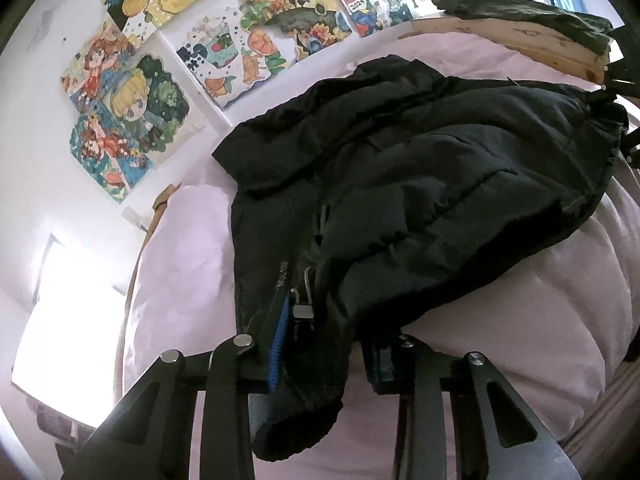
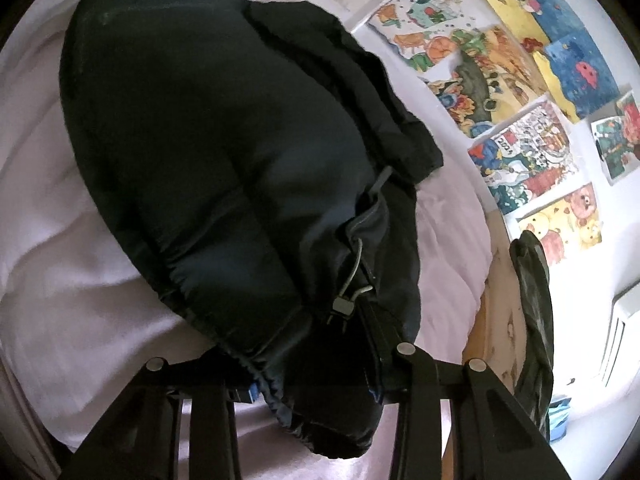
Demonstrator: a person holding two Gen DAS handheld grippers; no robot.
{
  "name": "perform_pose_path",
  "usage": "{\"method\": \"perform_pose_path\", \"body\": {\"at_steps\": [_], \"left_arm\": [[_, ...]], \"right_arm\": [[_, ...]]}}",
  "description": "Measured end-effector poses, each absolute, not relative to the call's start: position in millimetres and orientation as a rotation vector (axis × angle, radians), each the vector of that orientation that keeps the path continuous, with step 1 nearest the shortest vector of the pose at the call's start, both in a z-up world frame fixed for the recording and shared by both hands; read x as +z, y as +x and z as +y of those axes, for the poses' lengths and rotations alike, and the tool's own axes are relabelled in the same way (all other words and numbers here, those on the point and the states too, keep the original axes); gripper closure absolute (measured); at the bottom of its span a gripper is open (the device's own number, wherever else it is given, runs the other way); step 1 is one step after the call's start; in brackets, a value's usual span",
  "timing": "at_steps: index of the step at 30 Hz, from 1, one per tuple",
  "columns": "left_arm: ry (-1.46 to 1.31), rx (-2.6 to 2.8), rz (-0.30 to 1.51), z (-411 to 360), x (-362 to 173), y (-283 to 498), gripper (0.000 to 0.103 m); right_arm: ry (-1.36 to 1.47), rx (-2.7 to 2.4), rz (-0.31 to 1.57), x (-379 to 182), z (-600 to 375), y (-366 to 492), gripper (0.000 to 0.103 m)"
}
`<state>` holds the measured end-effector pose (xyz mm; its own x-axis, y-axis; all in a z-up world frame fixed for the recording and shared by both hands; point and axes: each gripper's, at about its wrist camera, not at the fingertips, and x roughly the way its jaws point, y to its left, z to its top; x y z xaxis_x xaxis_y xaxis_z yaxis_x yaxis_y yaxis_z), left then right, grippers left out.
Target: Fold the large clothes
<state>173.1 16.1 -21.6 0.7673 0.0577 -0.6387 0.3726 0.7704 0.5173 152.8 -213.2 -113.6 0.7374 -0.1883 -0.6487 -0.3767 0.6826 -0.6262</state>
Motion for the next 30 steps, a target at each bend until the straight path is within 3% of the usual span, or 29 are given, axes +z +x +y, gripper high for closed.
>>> {"method": "perform_pose_path", "body": {"at_steps": [7,30], "left_arm": [[0.677,-0.19,0.673,13,-22,170,0.086],[0.554,-0.169,0.575,0,8,129,0.092]], "right_arm": [[-0.855,0.102,0.744,-110,-209,153,0.083],[-0.701,-0.064,0.667,-91,-213,126,0.089]]}}
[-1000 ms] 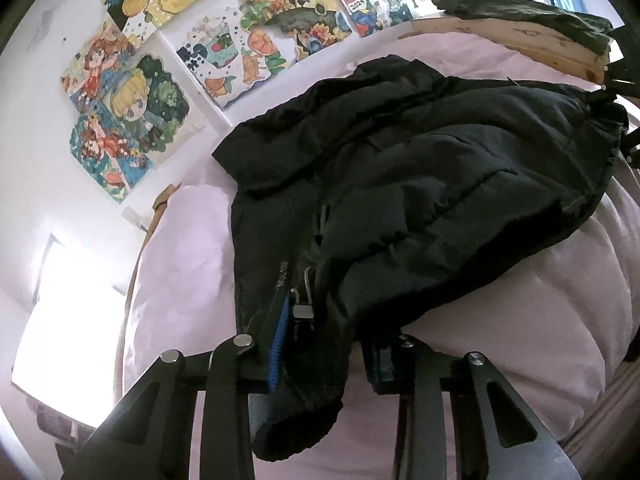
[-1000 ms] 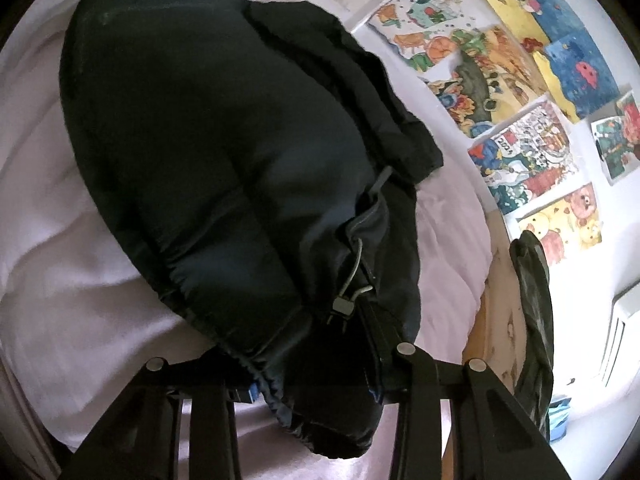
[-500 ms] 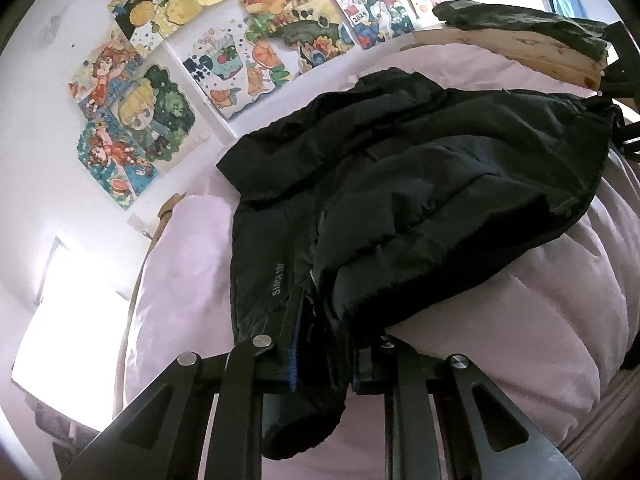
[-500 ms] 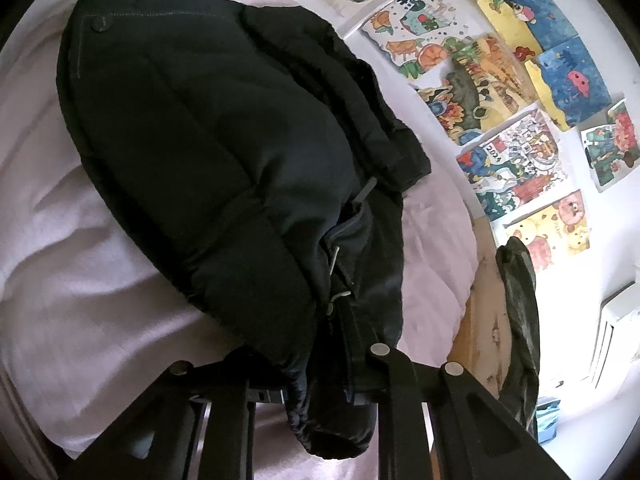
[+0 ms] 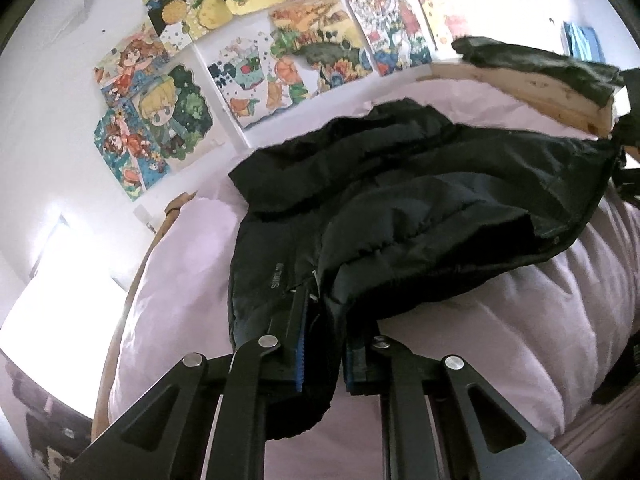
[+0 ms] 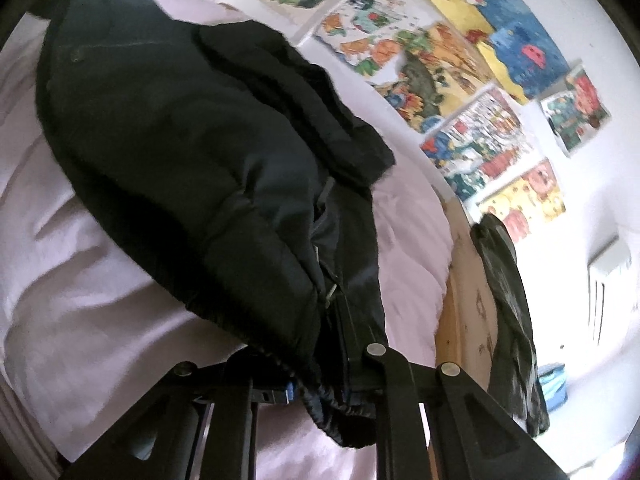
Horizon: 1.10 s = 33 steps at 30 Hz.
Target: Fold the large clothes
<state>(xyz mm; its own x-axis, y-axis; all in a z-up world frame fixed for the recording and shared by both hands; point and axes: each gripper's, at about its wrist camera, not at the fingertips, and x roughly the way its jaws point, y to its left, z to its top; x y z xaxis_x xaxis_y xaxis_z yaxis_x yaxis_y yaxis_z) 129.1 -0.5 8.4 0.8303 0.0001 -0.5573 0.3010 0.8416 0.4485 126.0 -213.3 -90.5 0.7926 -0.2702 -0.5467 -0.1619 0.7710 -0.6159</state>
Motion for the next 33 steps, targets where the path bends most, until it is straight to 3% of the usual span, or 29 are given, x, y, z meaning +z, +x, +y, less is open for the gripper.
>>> {"method": "perform_pose_path", "body": {"at_steps": [15,22,33], "left_arm": [[0.417,-0.245,0.424,-2,50,61,0.092],[0.355,-0.279,0.361,-5,70,43,0.093],[0.306,-0.275,0.391,-9,93,55,0.093]], "right_arm": [[-0.339,-0.203,0.582,-51,-223,48,0.089],[-0.248,-0.227,0.523,-41,-225,15,0.089],[-0.26,-0.198,0.503,-12,-227,30,0.089]]}}
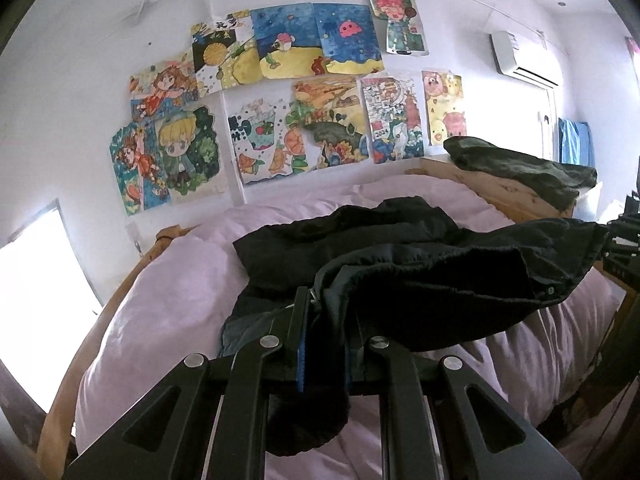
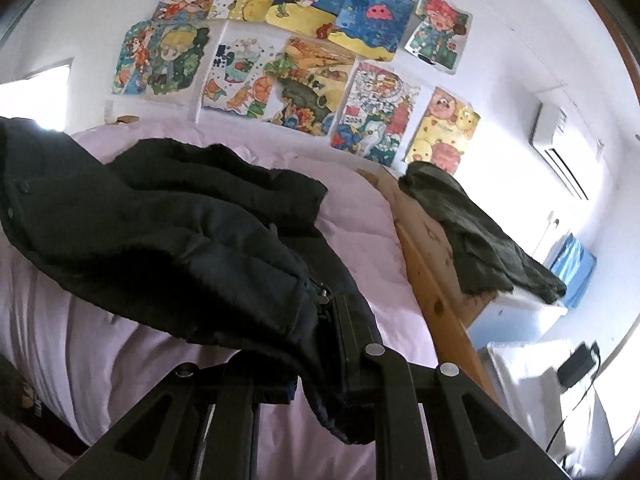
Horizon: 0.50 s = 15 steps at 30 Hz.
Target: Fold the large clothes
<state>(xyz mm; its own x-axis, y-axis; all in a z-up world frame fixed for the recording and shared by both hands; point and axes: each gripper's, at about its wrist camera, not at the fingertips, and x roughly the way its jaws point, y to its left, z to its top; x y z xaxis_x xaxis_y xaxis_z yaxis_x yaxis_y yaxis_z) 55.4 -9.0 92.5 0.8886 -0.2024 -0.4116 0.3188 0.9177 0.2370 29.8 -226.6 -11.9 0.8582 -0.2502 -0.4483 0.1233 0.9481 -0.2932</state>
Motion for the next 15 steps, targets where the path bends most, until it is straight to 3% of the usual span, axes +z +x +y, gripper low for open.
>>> {"method": "perform_pose_path", "body": {"at_steps": [15], "left_arm": [[0.371,-0.242,0.414,-19,146,140,0.093]], "right_arm": [[-0.427,-0.027,0.512,63,-252,112,0.089]]}}
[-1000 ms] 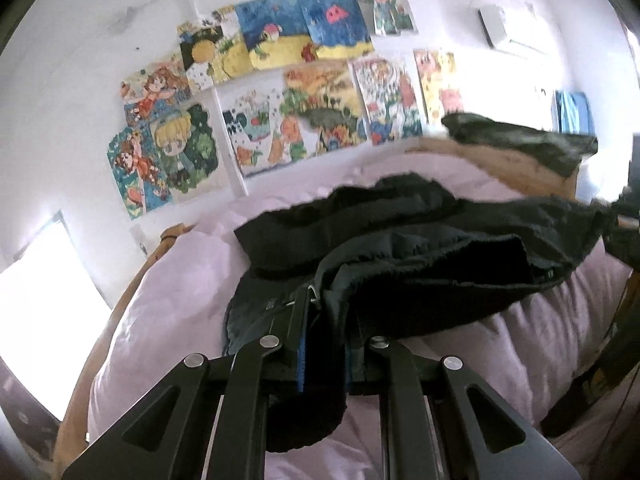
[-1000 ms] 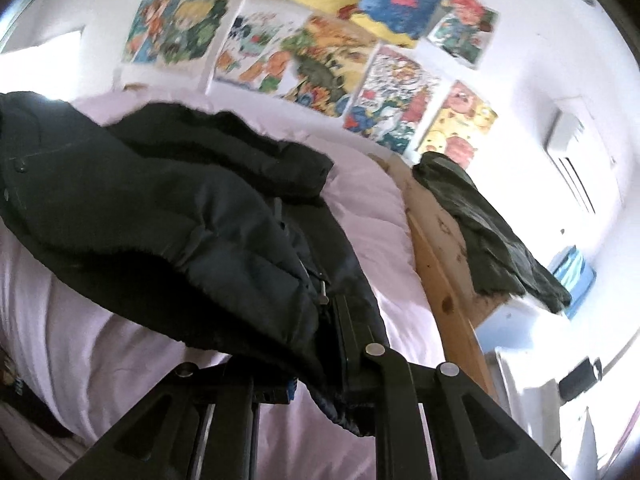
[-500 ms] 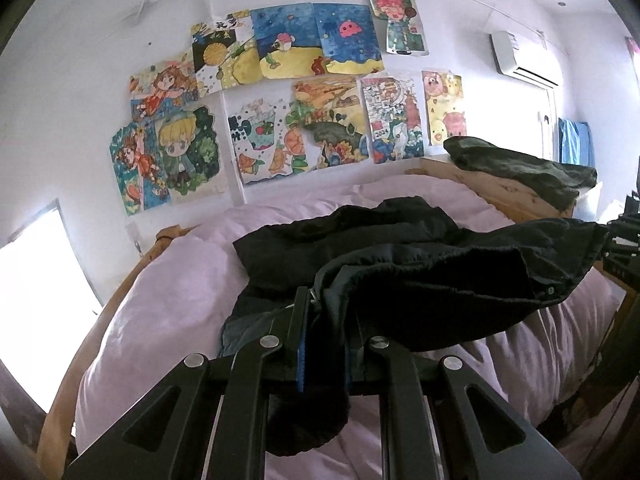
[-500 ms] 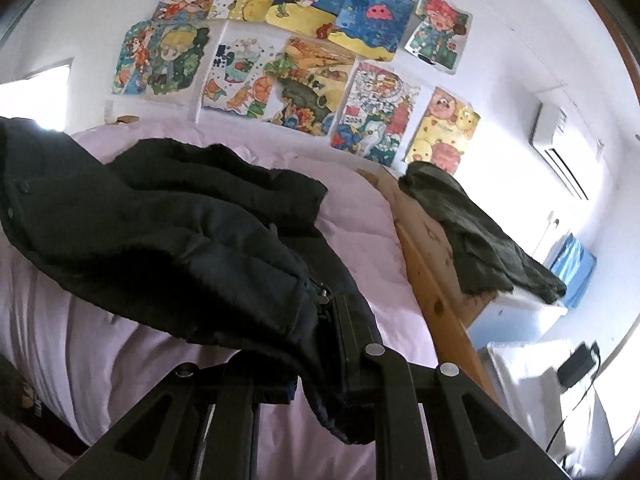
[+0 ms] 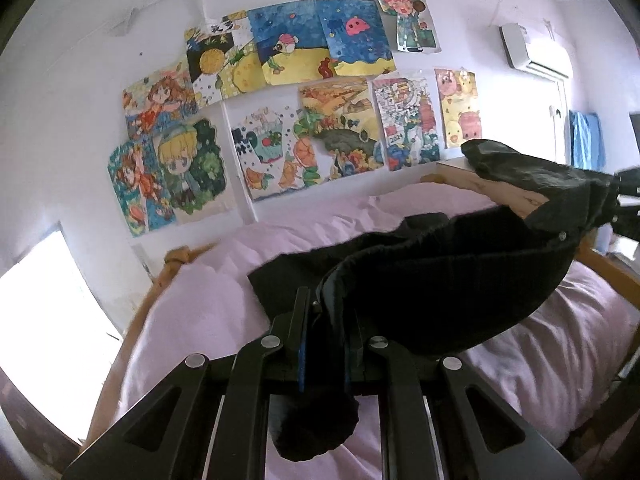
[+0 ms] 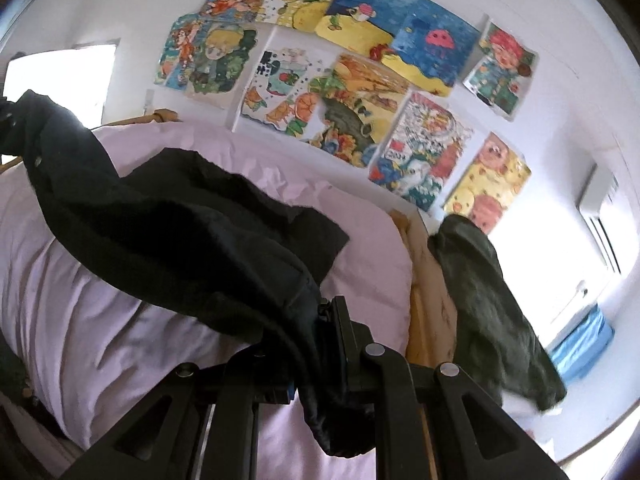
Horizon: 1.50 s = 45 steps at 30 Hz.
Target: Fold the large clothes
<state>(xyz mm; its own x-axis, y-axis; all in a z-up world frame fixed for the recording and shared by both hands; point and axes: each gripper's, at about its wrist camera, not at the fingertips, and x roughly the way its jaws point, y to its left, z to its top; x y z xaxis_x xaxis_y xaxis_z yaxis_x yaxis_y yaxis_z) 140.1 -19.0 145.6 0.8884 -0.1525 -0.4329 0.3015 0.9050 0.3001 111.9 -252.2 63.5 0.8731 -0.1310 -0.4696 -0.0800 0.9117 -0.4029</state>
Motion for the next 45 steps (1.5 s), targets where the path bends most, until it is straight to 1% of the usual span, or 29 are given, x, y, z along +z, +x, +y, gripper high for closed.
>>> {"method": "perform_pose_path", "body": {"at_steps": [11,17,18,19,27,29,30,31,37,45], "left_arm": [[0.389,-0.166,0.433,-25,153,259,0.094],[0.406,-0.092,0.403,-28,140,319,0.095],[0.403,-0.083,0.403,-28,138,331,0.096],[0.401,-0.08,0.4,-27,137,341,0.1],[0.375,-0.052,0.403,-18,114,410,0.1],[0.374,-0.045,0.419,-15,103,427,0.1],[0.38,-0.035,0.374,-14,99,433,0.1],[0.378,-0.032,0.38,-12,94,439,0.1],[0.386,-0.035,0.436,-9,66,473,0.1],[0.404,-0.06,0.522,-6,28,499,0.1]], "right_arm": [[-0.507,-0.075,0.486,80,-258,231,0.089],[-0.511,-0.122,0.452,75,-262,302,0.089],[-0.499,-0.124,0.452,74,-263,312,0.089],[-0.487,-0.126,0.453,73,-264,326,0.089],[-0.43,-0.14,0.457,57,-268,409,0.089],[-0.45,-0.142,0.465,51,-264,423,0.089],[-0.461,-0.142,0.47,46,-262,430,0.089],[-0.47,-0.142,0.478,42,-261,437,0.089],[-0.448,-0.129,0.544,16,-265,471,0.089],[-0.403,-0.042,0.6,-6,-277,485,0.088]]}}
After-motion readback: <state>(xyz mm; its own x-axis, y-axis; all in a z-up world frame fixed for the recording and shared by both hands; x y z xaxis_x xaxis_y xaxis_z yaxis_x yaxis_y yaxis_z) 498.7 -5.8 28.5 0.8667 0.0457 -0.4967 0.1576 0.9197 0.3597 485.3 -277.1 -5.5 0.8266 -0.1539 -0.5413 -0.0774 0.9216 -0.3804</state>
